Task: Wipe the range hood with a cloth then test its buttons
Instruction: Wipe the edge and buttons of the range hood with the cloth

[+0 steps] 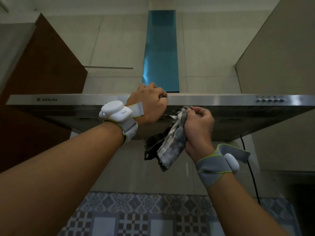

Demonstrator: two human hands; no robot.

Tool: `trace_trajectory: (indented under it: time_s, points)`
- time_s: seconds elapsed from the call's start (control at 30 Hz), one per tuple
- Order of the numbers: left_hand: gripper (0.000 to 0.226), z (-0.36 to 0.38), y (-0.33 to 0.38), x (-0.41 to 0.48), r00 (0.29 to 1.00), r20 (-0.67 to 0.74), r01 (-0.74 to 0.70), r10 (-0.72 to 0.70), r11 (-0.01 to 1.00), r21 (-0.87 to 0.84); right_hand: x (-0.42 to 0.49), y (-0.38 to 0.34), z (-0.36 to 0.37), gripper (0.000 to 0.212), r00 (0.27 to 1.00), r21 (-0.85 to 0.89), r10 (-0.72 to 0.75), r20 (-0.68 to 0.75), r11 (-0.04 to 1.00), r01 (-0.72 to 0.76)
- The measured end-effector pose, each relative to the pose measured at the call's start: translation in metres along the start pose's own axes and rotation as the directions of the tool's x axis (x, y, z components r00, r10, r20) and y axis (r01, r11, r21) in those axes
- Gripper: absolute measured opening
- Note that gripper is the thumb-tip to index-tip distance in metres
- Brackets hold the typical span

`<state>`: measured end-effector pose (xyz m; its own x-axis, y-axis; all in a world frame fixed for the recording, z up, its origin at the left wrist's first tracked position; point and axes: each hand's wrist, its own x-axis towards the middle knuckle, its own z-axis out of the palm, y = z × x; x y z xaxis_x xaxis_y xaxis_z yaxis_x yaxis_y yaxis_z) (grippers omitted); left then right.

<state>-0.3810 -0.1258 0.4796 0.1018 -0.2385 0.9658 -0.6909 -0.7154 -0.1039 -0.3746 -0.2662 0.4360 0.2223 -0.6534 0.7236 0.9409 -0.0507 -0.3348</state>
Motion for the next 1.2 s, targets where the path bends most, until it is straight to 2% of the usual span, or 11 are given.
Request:
trace_trajectory:
  time_s: [0.2, 0.37, 0.5, 0.6, 0.67, 0.77, 0.93, 1.1, 1.2]
  points:
    - [0.032, 0.0, 0.003, -0.001, 1.0, 0.005, 0.005, -0.005, 1.0, -0.008, -0.003, 0.009, 0.008, 0.013, 0.994, -0.03, 0.086, 0.062, 0.996, -0.084]
    - [0.033, 0.001, 0.003, -0.001, 1.0, -0.001, 0.011, -0.011, 1.0, -0.012, 0.007, 0.001, -0.008, 0.015, 0.999, -0.004, 0.005, -0.033, 1.0, -0.005]
    - [0.033, 0.004, 0.006, 0.0, 1.0, -0.017, 0.018, -0.018, 1.0, -0.013, -0.001, 0.001, -0.002, 0.012, 0.999, -0.019, -0.029, 0.03, 0.999, 0.029]
    - [0.034, 0.002, 0.003, 0.0, 1.0, -0.004, 0.008, -0.008, 1.0, -0.004, -0.001, 0.006, 0.003, 0.013, 0.998, -0.029, 0.038, 0.056, 0.999, -0.036]
    - [0.033, 0.001, 0.001, 0.0, 1.0, 0.014, -0.006, 0.006, 1.0, 0.003, 0.004, 0.007, -0.001, 0.015, 0.997, -0.015, 0.075, 0.035, 0.997, -0.074]
    - [0.033, -0.001, 0.003, 0.0, 1.0, 0.031, -0.003, 0.003, 1.0, 0.009, 0.012, 0.003, -0.014, 0.016, 0.998, 0.003, 0.054, -0.034, 0.999, -0.054]
    - [0.055, 0.006, 0.022, 0.004, 0.999, 0.044, -0.011, 0.01, 1.0, 0.024, 0.01, -0.002, -0.017, 0.011, 0.998, -0.014, -0.055, -0.018, 0.998, 0.054]
    - [0.064, 0.02, 0.042, 0.01, 0.997, 0.04, -0.072, 0.072, 0.997, 0.008, 0.013, 0.004, -0.017, 0.011, 0.999, -0.017, 0.039, 0.029, 0.999, -0.039]
    - [0.064, 0.023, 0.038, 0.011, 0.997, 0.029, -0.076, 0.076, 0.997, -0.004, 0.023, -0.002, -0.032, 0.013, 1.0, -0.002, 0.018, -0.015, 1.0, -0.018]
